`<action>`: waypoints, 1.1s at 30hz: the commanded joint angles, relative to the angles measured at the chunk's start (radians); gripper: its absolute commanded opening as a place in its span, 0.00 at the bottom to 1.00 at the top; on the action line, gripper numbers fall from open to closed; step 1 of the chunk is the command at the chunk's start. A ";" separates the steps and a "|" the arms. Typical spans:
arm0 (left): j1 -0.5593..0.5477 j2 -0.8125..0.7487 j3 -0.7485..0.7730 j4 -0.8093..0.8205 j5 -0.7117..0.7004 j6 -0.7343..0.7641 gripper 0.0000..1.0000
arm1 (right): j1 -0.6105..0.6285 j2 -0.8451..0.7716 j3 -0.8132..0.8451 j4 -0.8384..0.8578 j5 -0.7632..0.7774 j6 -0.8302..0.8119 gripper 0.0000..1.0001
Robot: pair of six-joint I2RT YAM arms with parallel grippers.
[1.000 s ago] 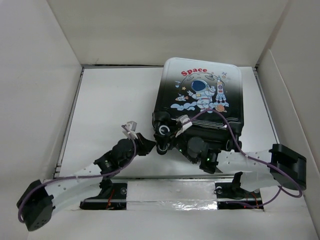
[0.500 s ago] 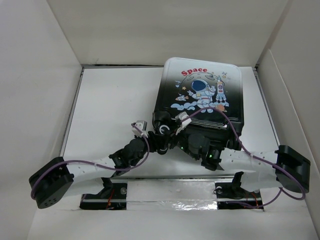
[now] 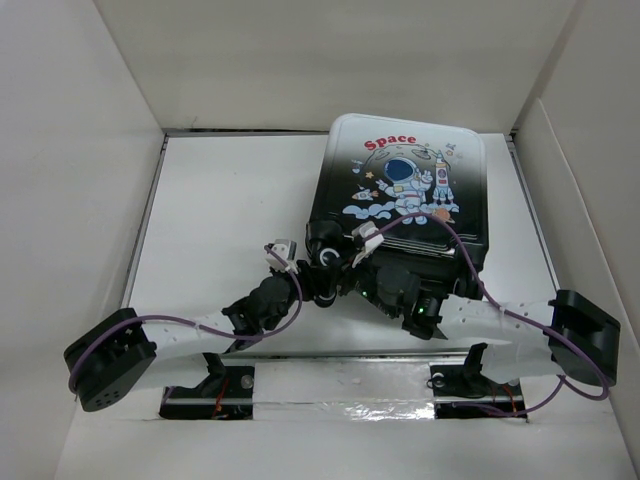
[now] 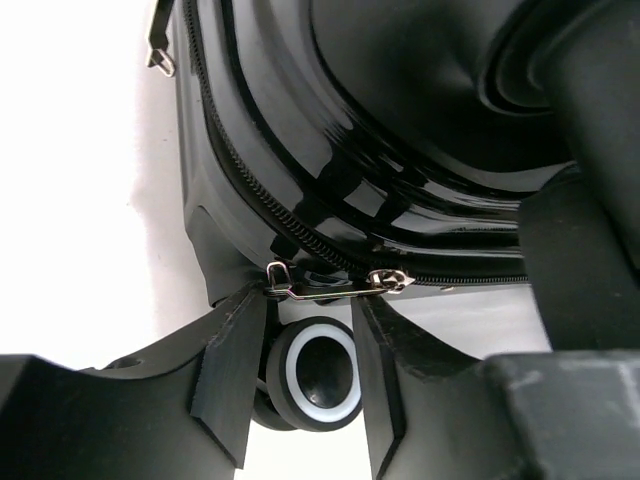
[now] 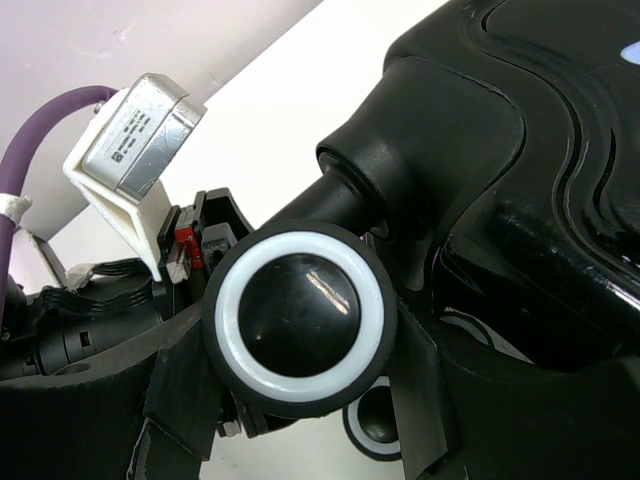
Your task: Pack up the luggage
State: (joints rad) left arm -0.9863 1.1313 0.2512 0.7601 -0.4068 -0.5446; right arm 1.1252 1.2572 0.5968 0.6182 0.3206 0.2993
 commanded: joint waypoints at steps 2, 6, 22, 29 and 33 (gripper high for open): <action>-0.008 -0.031 0.045 0.185 0.068 0.037 0.32 | -0.007 -0.021 0.037 0.130 -0.017 0.031 0.00; -0.008 -0.034 0.043 0.151 0.103 0.044 0.47 | -0.007 -0.038 0.034 0.114 -0.009 0.031 0.00; -0.029 -0.114 -0.012 0.165 0.132 0.192 0.35 | -0.007 -0.076 0.057 0.035 -0.005 0.038 0.00; -0.029 -0.114 -0.010 0.135 0.166 0.216 0.45 | -0.036 -0.130 0.058 -0.066 -0.012 0.061 0.00; -0.029 -0.122 -0.016 0.110 0.180 0.209 0.61 | -0.045 -0.137 0.055 -0.063 -0.020 0.066 0.00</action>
State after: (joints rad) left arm -1.0130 1.0359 0.2203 0.8082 -0.2604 -0.3462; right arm 1.0946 1.1599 0.5938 0.4740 0.2970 0.3363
